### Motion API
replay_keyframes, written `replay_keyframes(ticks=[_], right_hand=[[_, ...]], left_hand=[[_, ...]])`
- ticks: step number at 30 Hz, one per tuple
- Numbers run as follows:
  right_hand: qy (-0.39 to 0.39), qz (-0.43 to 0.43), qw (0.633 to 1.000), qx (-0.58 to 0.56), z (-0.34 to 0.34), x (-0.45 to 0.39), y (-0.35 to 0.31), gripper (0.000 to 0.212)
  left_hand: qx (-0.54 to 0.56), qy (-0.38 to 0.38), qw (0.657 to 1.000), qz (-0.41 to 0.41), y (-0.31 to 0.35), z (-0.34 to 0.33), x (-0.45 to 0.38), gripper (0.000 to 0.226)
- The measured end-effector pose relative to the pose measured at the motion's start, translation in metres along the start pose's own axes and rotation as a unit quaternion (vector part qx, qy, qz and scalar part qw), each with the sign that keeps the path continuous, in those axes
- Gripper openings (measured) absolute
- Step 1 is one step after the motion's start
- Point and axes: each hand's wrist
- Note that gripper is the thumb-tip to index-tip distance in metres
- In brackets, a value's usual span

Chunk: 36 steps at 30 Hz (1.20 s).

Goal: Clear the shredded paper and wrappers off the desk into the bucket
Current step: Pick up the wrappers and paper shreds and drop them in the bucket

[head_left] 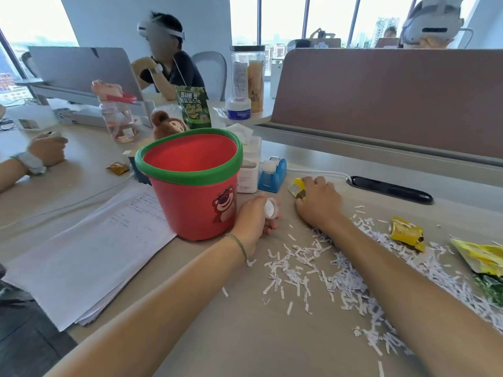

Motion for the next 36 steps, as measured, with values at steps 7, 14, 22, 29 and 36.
replay_keyframes(ticks=[7, 14, 22, 29, 36], right_hand=[[0.085, -0.042, 0.983, -0.16, 0.035, 0.016, 0.016, 0.045], [0.148, -0.069, 0.925, -0.344, 0.105, 0.032, 0.008, 0.032], [0.141, -0.047, 0.874, -0.463, 0.163, 0.036, -0.041, 0.04], [0.107, -0.018, 0.858, -0.502, 0.166, 0.03, -0.083, 0.037], [0.093, -0.003, 0.859, -0.504, 0.155, 0.023, -0.112, 0.027]], left_hand=[[0.028, -0.026, 0.999, -0.009, 0.016, -0.027, 0.015, 0.04], [0.028, -0.088, 0.99, -0.109, 0.06, -0.045, 0.051, 0.029], [-0.075, -0.064, 0.96, -0.26, 0.13, -0.004, 0.078, 0.023], [-0.23, 0.015, 0.929, -0.29, 0.176, 0.083, 0.056, 0.022], [-0.497, 0.053, 0.82, -0.279, 0.178, 0.143, 0.022, 0.031]])
Point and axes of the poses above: each hand's wrist, its own x-axis away from the middle knuckle, its own z-axis out of the back of the hand, y = z × x, and after that the axes turned 7 degrees about y, right-handed
